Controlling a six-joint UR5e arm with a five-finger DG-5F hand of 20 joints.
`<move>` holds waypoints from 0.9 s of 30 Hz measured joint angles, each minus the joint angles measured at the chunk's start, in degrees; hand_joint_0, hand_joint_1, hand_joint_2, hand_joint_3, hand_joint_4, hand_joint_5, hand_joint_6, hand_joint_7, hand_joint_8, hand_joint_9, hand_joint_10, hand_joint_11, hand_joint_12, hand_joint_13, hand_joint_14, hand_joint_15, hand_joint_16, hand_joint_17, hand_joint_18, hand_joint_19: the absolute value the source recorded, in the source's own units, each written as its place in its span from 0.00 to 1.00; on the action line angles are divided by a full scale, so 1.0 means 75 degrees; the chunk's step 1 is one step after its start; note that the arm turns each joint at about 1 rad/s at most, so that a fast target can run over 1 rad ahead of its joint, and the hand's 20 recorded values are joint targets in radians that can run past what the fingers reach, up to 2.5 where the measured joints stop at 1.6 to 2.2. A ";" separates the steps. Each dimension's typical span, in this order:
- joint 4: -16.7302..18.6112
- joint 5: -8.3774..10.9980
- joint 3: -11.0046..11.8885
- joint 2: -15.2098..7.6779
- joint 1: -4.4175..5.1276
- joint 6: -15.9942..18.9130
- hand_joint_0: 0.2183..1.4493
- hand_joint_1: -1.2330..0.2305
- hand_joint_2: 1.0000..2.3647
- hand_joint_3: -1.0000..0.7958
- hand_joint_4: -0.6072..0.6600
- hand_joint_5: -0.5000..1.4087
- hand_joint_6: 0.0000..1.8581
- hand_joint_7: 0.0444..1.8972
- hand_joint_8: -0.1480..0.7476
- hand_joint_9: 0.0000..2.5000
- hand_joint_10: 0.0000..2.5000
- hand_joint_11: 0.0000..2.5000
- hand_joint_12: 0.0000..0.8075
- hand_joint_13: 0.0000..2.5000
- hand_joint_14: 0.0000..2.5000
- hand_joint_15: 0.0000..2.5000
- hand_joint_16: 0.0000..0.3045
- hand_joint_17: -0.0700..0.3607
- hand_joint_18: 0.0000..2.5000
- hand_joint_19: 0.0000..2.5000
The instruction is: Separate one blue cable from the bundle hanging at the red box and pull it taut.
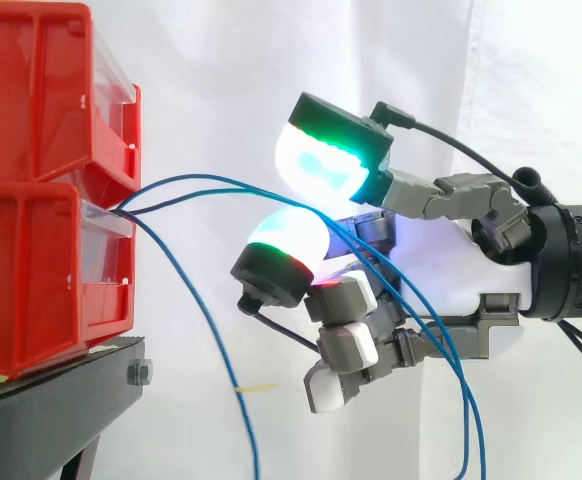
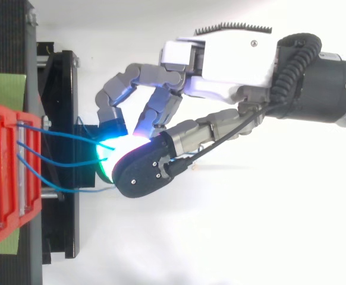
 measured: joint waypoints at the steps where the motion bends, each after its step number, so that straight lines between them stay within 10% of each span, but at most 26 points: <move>1: 0.0002 0.0000 0.0000 0.0000 0.0000 0.0000 0.34 0.32 0.01 0.41 0.62 0.18 0.48 0.67 0.61 0.45 0.01 0.39 0.43 0.47 0.01 0.29 0.10 0.32 0.34 0.19; 10: 0.0007 0.0001 0.0000 -0.0002 0.0013 0.0000 0.42 0.21 0.00 0.28 0.57 0.17 0.50 0.62 0.58 0.45 0.01 0.40 0.42 0.46 0.01 0.29 0.10 0.32 0.34 0.19; 18: -0.0003 0.0001 0.0000 0.0000 0.0020 0.0000 0.31 0.53 0.00 0.28 0.54 0.20 0.47 0.68 0.55 0.54 0.01 0.39 0.42 0.47 0.01 0.30 0.11 0.34 0.34 0.23; 27: -0.0010 0.0030 0.0000 -0.0002 0.0012 0.0000 0.31 0.50 0.00 0.31 0.56 0.20 0.46 0.69 0.54 0.53 0.01 0.38 0.44 0.46 0.01 0.30 0.12 0.35 0.34 0.24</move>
